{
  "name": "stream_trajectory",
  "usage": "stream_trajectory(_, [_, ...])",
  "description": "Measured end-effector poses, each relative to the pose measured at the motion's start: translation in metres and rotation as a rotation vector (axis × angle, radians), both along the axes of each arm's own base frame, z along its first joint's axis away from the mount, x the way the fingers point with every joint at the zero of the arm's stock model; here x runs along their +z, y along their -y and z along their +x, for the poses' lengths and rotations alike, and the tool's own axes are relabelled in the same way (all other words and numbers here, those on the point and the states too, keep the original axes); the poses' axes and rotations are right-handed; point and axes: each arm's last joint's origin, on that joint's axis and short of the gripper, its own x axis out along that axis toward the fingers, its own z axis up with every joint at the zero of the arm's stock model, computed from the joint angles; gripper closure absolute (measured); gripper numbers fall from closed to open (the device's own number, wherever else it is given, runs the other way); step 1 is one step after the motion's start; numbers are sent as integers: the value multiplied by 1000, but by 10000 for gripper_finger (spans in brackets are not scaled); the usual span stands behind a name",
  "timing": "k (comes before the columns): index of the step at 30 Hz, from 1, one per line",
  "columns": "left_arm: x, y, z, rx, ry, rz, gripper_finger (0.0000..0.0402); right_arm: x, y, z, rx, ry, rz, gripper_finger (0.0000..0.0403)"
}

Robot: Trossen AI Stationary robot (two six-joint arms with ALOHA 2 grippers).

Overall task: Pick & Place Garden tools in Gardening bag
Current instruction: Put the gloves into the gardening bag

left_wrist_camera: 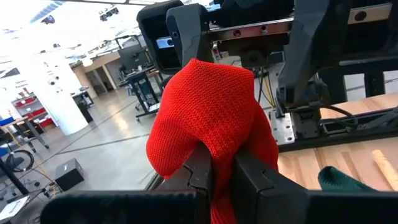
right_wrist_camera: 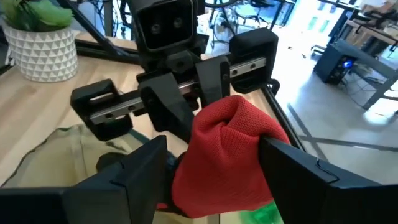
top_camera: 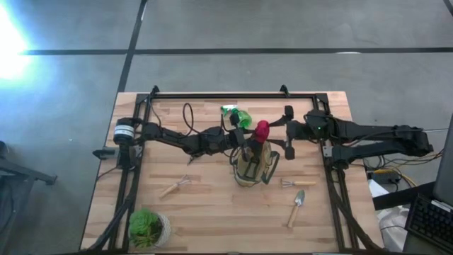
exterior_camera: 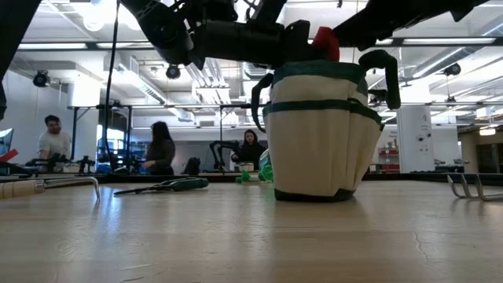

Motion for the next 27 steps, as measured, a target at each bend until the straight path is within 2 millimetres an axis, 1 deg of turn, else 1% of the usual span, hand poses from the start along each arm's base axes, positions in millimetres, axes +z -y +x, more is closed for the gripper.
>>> stream_trajectory(3, [1, 0, 0, -2, 7, 0, 371, 4, 1, 3, -7, 4, 0, 166])
stream_trajectory(6, [1, 0, 0, -2, 3, -1, 371, 3, 1, 5, -26, -1, 4, 180])
stream_trajectory(10, [0, 0, 0, -2, -1, -2, 371, 1, 3, 6, -80, -12, 15, 213])
stream_trajectory(13, [0, 0, 0, -2, -6, -3, 371, -1, 3, 8, -96, -21, 29, 258])
stream_trajectory(18, [-1, 0, 0, -6, -12, -4, 371, -2, 0, 10, -93, -29, 41, 369])
stream_trajectory(19, [-1, 0, 0, -8, -12, -4, 371, -2, -1, 10, -90, -29, 40, 379])
stream_trajectory(22, [-1, 1, 0, -14, -9, -12, 367, -2, -3, 9, -84, -25, 46, 388])
stream_trajectory(27, [-2, 1, 0, -19, -11, -24, 335, -1, -3, 9, -79, -23, 46, 392])
